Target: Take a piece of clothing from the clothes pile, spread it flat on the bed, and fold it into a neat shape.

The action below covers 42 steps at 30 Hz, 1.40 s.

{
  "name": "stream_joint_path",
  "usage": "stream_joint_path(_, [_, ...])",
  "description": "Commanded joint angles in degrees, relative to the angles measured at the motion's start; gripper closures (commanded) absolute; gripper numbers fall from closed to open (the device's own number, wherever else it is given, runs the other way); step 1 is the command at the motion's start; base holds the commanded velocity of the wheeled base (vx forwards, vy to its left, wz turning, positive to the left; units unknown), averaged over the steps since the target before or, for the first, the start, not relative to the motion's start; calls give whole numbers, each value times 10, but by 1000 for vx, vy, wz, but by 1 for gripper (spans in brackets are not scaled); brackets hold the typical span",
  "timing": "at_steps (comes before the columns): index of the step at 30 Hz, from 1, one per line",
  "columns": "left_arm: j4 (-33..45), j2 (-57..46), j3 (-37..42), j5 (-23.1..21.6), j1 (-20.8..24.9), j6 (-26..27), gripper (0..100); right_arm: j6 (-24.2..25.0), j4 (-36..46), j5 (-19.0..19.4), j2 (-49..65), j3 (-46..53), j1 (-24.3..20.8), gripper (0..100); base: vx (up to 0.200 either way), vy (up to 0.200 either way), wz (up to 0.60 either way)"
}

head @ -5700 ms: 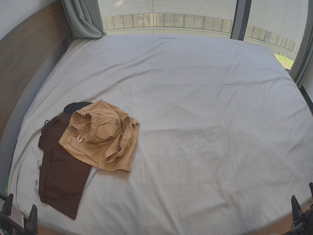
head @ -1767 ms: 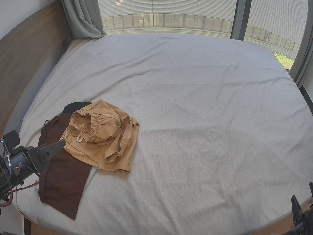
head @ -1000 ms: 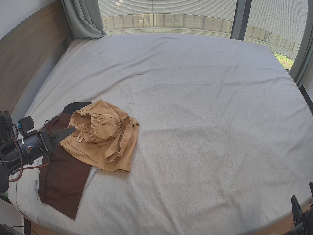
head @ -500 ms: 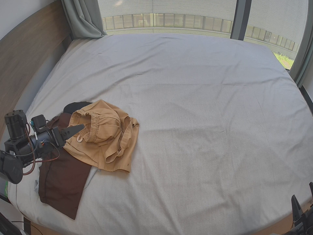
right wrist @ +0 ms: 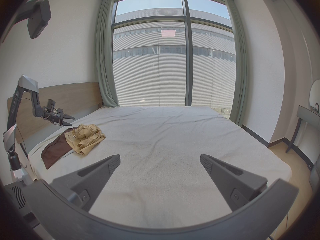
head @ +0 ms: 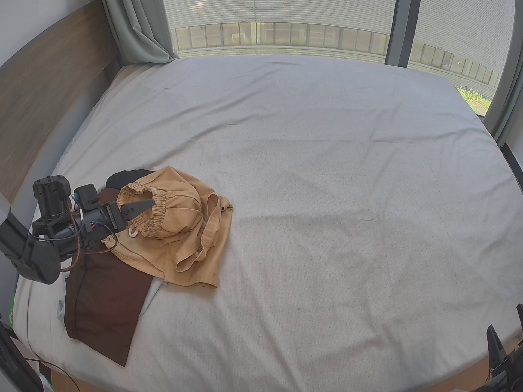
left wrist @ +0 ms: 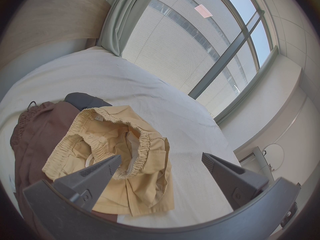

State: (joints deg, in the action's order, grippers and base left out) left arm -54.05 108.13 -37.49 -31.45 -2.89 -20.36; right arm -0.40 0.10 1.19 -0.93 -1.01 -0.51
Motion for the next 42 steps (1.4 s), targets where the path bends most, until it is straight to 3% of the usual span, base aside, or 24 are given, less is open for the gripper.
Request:
stream_joint_path(1, [0,51,-39,0,8,0,0,0,0,0,9,9,0,0,0,0,0])
stream_joint_path(14, [0,141,-141,1,46,-3,0,0,0,0,9,10,-1,0,0,0,0])
stream_joint_path(33, [-5,172,-177,7,63,-2,0,0,0,0,9,10,-1,0,0,0,0])
stream_joint_path(34, [-5,173,-177,7,63,-2,100,0,0,0,9,9,-1,0,0,0,0])
stream_joint_path(42, [-5,183,-183,4,61,-1,100,0,0,0,9,10,-1,0,0,0,0])
